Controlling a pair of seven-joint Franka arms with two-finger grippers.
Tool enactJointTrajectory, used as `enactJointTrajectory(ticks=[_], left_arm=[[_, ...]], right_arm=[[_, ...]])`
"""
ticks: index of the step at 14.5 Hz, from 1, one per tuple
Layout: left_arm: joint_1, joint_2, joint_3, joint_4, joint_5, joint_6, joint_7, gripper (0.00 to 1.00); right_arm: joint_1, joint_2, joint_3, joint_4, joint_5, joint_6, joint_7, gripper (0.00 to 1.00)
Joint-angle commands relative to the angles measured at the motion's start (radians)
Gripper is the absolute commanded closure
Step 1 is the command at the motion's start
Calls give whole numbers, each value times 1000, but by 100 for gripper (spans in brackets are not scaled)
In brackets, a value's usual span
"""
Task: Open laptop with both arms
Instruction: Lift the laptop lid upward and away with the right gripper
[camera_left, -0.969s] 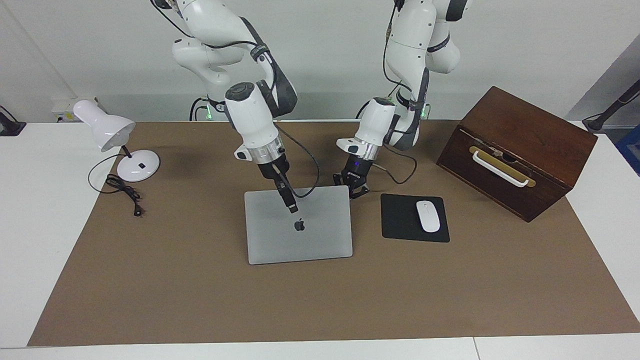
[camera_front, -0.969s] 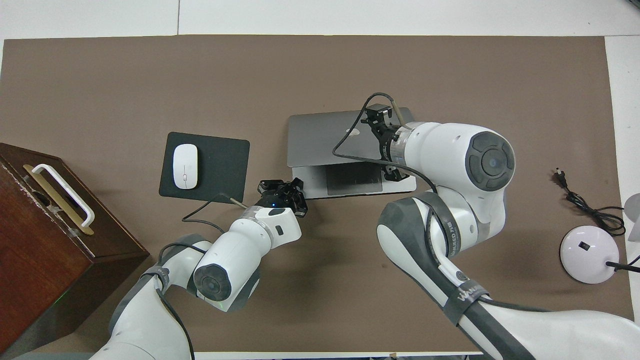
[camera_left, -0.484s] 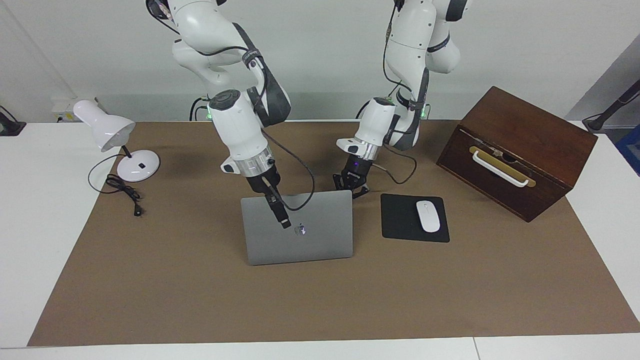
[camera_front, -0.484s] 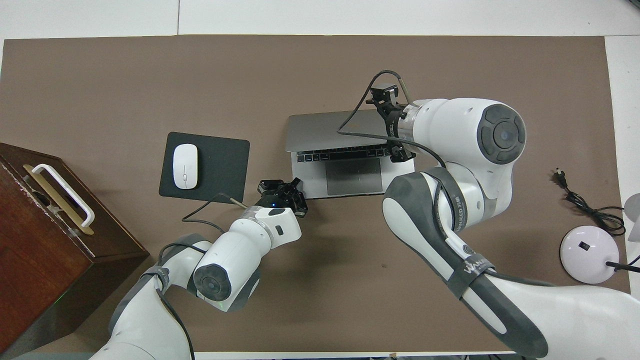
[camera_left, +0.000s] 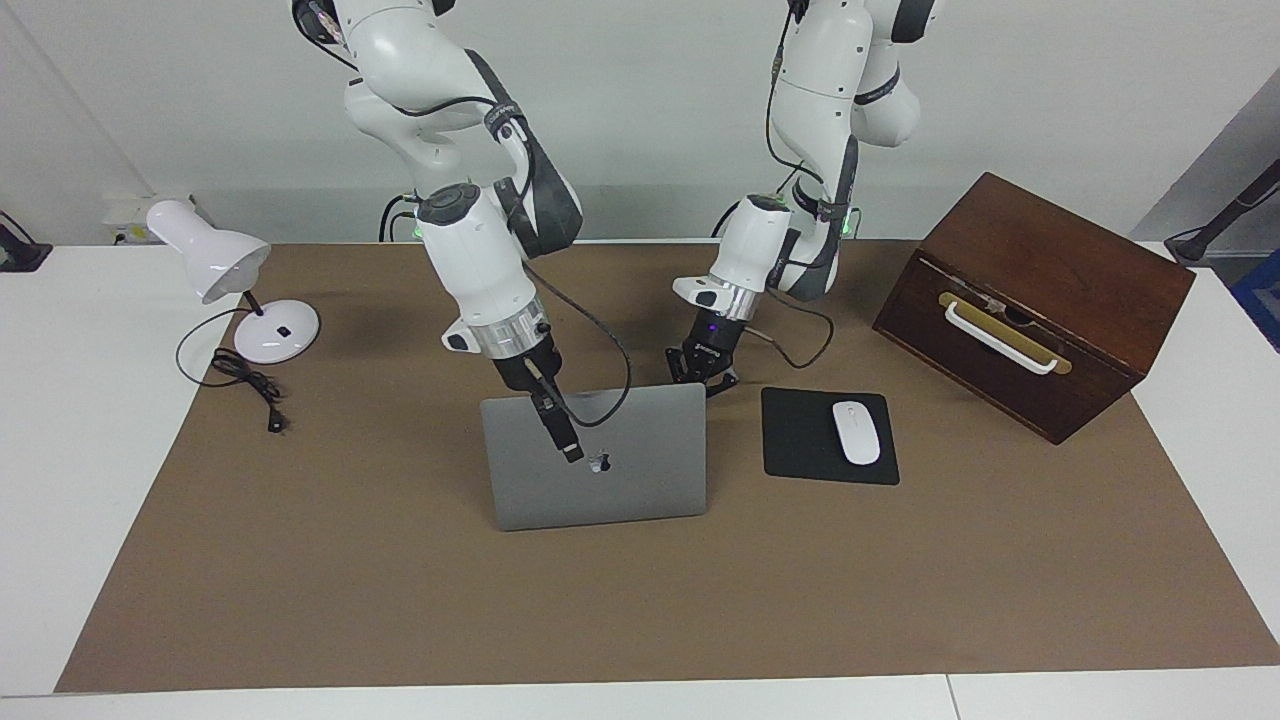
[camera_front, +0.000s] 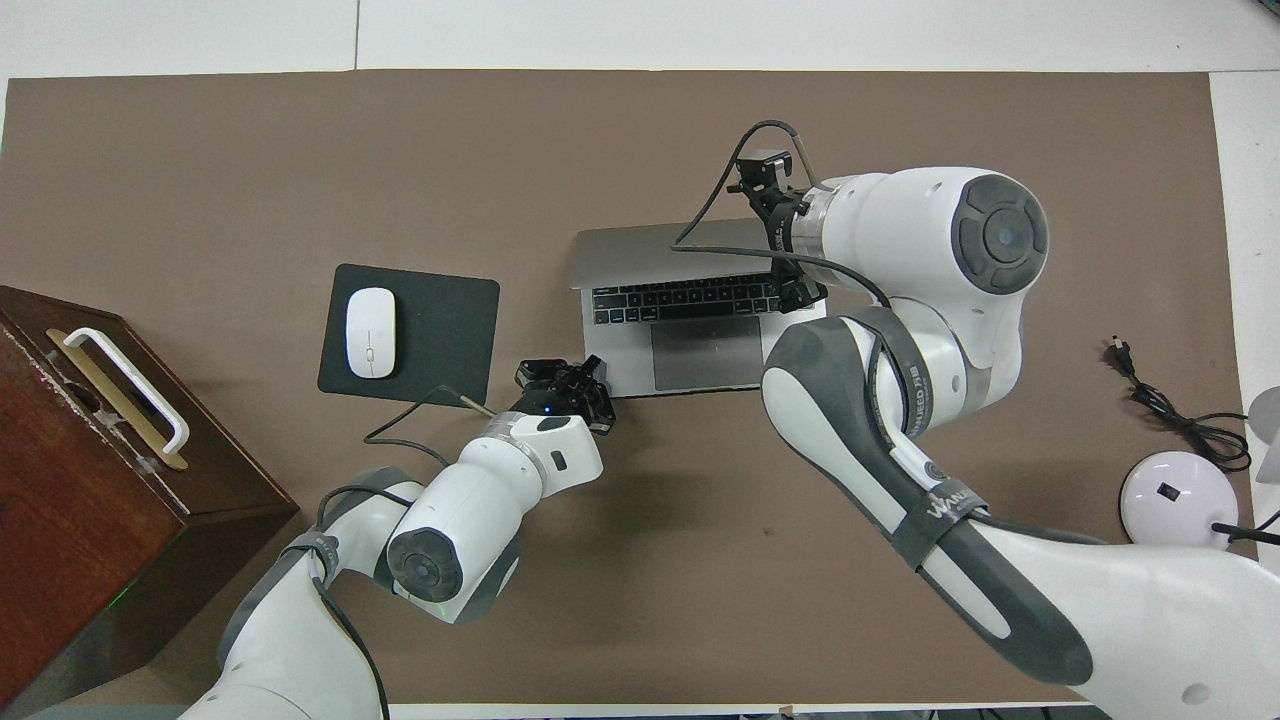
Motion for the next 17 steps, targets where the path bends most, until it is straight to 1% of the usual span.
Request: enactJointTrajectory(ticks=[1, 2, 5, 9, 15, 17], left_arm=[[-11, 57, 9, 29, 20, 12, -13, 100], [-11, 57, 9, 29, 20, 12, -13, 100], [-11, 57, 9, 29, 20, 12, -13, 100], [-11, 57, 9, 29, 20, 12, -13, 100], [-11, 57, 9, 29, 20, 12, -13, 100], [-11, 57, 9, 29, 20, 12, -13, 100]], right_arm=[[-18, 51, 11, 99, -12, -60, -36, 2], [-21, 52, 10, 112, -14, -82, -47, 2], [-26, 75, 2, 191, -14, -169, -66, 3], [-26, 83, -10, 207, -15, -206, -90, 3], [-26, 121, -18, 273, -17, -235, -102, 3], [-29, 141, -18, 311, -20, -260, -121, 3]])
